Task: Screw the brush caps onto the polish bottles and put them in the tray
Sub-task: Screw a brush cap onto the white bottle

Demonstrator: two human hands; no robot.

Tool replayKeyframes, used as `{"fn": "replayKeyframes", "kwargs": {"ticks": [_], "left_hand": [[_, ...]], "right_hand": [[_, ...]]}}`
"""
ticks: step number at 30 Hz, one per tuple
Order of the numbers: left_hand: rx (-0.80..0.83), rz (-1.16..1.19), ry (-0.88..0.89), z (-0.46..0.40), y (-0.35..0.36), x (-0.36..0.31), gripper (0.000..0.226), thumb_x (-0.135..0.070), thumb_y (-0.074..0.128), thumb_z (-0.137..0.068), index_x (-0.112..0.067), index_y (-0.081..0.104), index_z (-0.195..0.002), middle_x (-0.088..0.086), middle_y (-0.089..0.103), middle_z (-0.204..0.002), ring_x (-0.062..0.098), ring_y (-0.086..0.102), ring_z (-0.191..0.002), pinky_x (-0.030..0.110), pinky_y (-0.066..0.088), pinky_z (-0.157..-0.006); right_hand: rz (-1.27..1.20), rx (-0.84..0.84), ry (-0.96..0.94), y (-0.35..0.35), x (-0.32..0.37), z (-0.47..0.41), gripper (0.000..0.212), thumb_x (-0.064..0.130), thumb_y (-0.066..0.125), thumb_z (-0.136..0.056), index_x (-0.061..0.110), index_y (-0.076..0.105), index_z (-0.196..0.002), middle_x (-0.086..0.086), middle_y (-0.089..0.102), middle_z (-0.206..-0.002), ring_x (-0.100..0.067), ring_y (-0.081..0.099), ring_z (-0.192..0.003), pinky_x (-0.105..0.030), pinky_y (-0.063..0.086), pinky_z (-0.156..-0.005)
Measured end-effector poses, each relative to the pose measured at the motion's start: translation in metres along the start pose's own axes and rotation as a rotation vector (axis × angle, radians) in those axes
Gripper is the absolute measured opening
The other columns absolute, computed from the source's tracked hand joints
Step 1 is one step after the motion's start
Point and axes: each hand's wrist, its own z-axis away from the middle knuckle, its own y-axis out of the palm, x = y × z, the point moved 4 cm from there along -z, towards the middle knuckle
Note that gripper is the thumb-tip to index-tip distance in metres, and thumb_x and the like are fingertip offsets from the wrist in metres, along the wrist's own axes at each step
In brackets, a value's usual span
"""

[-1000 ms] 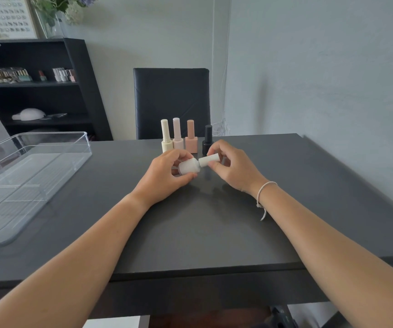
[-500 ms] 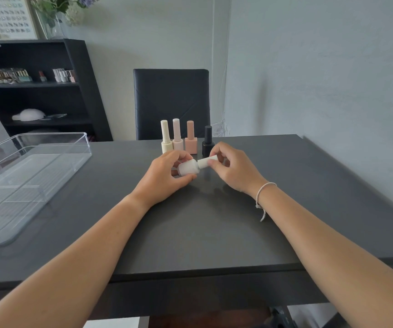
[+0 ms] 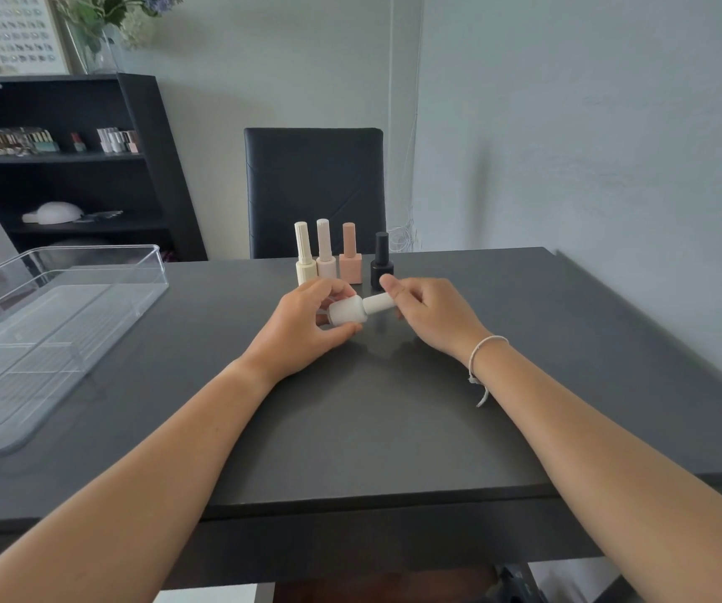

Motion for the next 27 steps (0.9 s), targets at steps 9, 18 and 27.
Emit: {"fn": "replayKeyframes", "kwargs": {"ticks": [9,18,27], "left_hand": [[-0.013,0.005,-0.005,-0.0009,-0.0007,0.0009,0.032,-0.017,0.074,-0.075,-0.028,0.055,-0.099,-0.012,0.054,-0.100,0.008,0.057,-0.091,0.010,0.049,-0.075],[-0.006,0.003,-0.001,-0.0005,0.0002,0.0016,0.033,-0.016,0.074,-0.074,-0.029,0.054,-0.098,-0.015,0.054,-0.098,0.006,0.056,-0.090,0.006,0.046,-0.075],[0.007,0.003,0.014,-0.0001,0.0008,-0.0003,0.032,-0.016,0.074,-0.075,-0.026,0.055,-0.098,-0.007,0.056,-0.102,0.009,0.057,-0.092,0.009,0.048,-0.077]], "right_hand": [[-0.032,0.018,-0.145,-0.0016,0.0061,0.0030,0.008,0.021,0.055,-0.088,0.017,0.050,-0.091,0.011,0.046,-0.070,-0.007,0.043,-0.061,-0.022,0.034,-0.057],[-0.029,-0.018,-0.048,-0.0023,0.0013,0.0022,0.047,0.049,0.043,-0.090,0.006,0.054,-0.074,0.003,0.049,-0.059,-0.010,0.040,-0.052,-0.026,0.033,-0.053],[0.004,0.018,-0.054,0.0008,0.0023,0.0003,0.042,0.043,0.043,-0.093,0.021,0.049,-0.058,0.006,0.044,-0.051,-0.010,0.039,-0.048,-0.026,0.032,-0.051]]}}
